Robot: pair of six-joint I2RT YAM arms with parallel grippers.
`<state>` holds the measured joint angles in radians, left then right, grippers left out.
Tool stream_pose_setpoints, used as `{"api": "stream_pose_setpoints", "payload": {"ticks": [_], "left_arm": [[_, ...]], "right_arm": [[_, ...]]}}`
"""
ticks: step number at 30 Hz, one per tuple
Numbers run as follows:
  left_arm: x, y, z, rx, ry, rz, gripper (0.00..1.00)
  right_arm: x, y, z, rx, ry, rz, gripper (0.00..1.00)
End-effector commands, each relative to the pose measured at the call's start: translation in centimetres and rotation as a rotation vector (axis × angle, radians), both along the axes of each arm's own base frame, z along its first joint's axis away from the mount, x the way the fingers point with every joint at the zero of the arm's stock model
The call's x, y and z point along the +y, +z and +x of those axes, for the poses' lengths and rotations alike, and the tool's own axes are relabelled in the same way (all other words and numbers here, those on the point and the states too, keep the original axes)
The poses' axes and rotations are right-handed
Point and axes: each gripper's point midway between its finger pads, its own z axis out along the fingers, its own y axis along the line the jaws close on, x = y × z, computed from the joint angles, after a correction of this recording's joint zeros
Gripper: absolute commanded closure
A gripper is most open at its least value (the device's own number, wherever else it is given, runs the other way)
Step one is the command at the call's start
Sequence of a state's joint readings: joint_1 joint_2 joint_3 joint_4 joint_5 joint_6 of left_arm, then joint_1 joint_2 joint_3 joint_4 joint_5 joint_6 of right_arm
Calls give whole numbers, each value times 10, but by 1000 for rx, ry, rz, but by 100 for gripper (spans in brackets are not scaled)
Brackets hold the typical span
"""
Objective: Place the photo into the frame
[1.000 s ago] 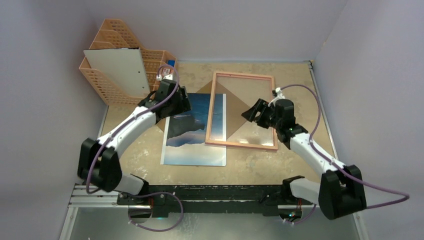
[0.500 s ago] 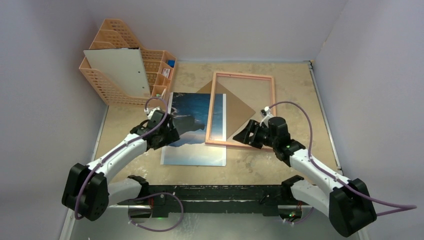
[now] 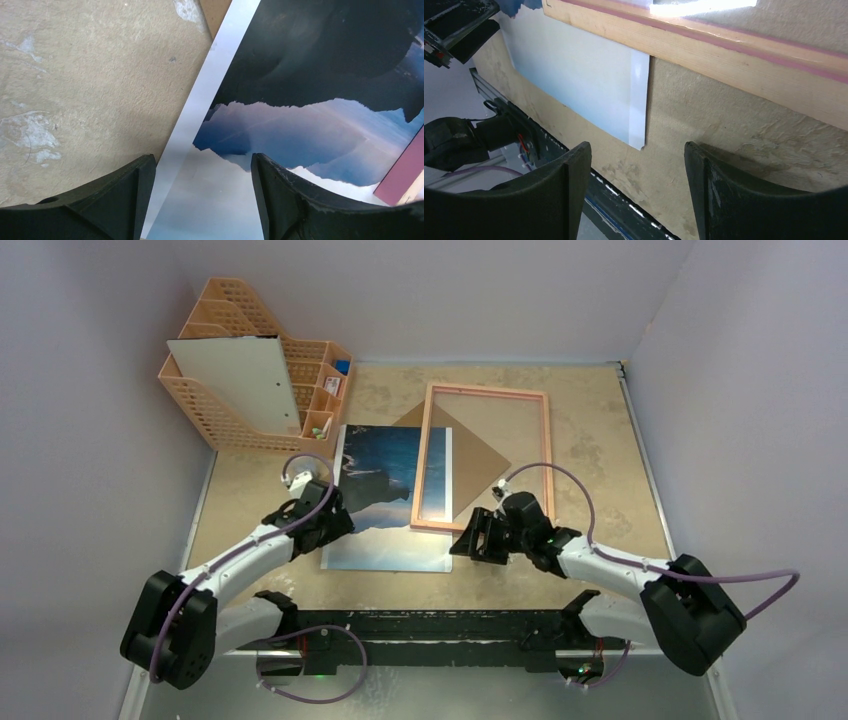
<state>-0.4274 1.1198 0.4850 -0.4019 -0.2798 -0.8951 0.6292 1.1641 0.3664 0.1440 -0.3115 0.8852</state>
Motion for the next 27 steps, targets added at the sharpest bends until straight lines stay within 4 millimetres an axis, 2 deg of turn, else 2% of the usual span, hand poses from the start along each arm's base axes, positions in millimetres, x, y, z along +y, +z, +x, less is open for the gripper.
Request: {"api": "stream_pose_setpoints", "payload": {"ticks": [1,3,5,9,11,14,16,19,21,23,27], "left_arm": [[0,8,15,-85,47,-25,28],[0,11,13,-93,47,-31,28],[2,16,9,-91,60,-39,28],[7,27,-2,-73,103,-49,28],[11,39,-2,-77,119,-34,28],[18,68,5,-111,146,-4,28],[21,90,12,-146,157,12,27],[27,123,26,-204,170,23,26],[33,143,35,-232,180,23,26],[38,166,47,-263,176,11,25],[47,197,63,-302,171,-12,25]], "right_arm": [[5,1,8,-26,-49,12,30],[11,5,10,-47,-39,17,30],[21,17,14,-113,-15,6,33],[51,59,25,-331,76,-67,33],[71,80,30,-438,145,-119,33],[96,89,30,-567,241,-243,33],[117,94,22,-662,318,-309,32],[142,88,3,-797,453,-454,31],[155,70,-12,-855,540,-568,30],[161,49,-24,-894,611,-692,30],[166,15,-40,-961,714,-885,30]]}}
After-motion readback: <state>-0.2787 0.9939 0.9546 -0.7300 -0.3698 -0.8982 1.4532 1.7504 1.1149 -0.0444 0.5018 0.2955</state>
